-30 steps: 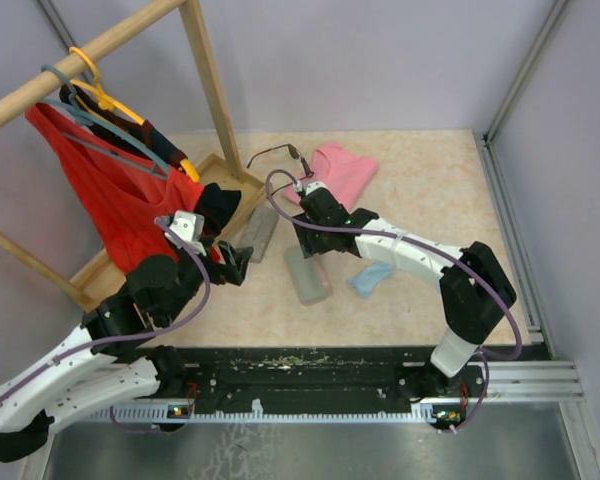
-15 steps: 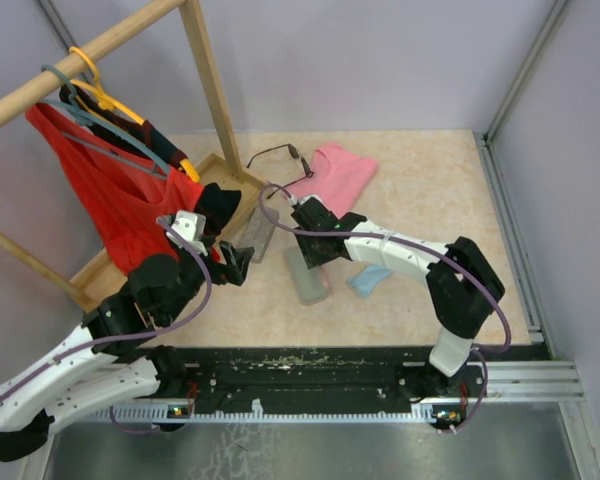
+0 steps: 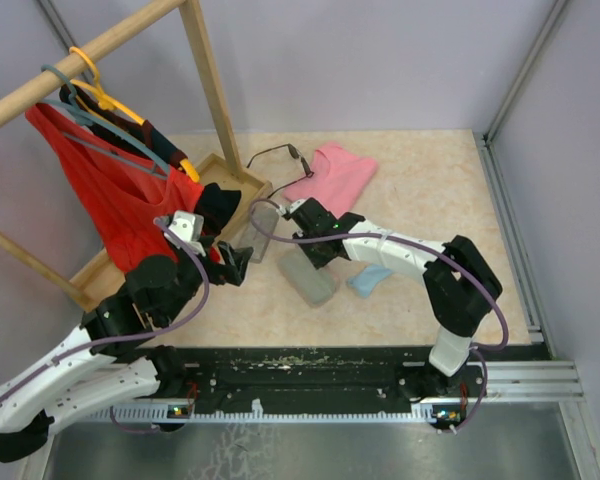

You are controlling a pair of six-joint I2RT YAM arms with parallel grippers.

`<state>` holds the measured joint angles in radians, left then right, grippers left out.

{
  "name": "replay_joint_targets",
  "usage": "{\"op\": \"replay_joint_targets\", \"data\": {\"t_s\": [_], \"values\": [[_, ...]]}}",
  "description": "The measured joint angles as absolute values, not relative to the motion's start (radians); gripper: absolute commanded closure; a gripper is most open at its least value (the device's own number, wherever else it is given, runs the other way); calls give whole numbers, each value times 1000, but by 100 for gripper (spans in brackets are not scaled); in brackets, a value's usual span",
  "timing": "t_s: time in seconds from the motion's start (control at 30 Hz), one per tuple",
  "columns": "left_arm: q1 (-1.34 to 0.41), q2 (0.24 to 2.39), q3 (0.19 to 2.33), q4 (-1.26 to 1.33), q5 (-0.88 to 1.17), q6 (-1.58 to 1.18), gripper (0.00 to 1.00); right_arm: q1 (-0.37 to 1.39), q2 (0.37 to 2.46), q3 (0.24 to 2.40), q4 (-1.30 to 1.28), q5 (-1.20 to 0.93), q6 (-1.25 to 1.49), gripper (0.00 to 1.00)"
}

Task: Organize the sunglasses
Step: Adjust the sunglasses case at the center of the board.

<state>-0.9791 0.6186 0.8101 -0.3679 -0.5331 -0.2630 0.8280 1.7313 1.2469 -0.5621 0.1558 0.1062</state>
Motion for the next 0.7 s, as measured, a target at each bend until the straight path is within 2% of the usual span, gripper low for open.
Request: {"op": "replay_joint_targets", "data": {"t_s": [0.43, 0.7], "values": [[-979, 606, 810, -390, -534, -265, 0, 826, 1749, 1247, -480, 67, -321, 88], [-979, 603, 812, -412, -543, -265, 0, 765, 1757, 1247, -450, -5, -585, 88]]}}
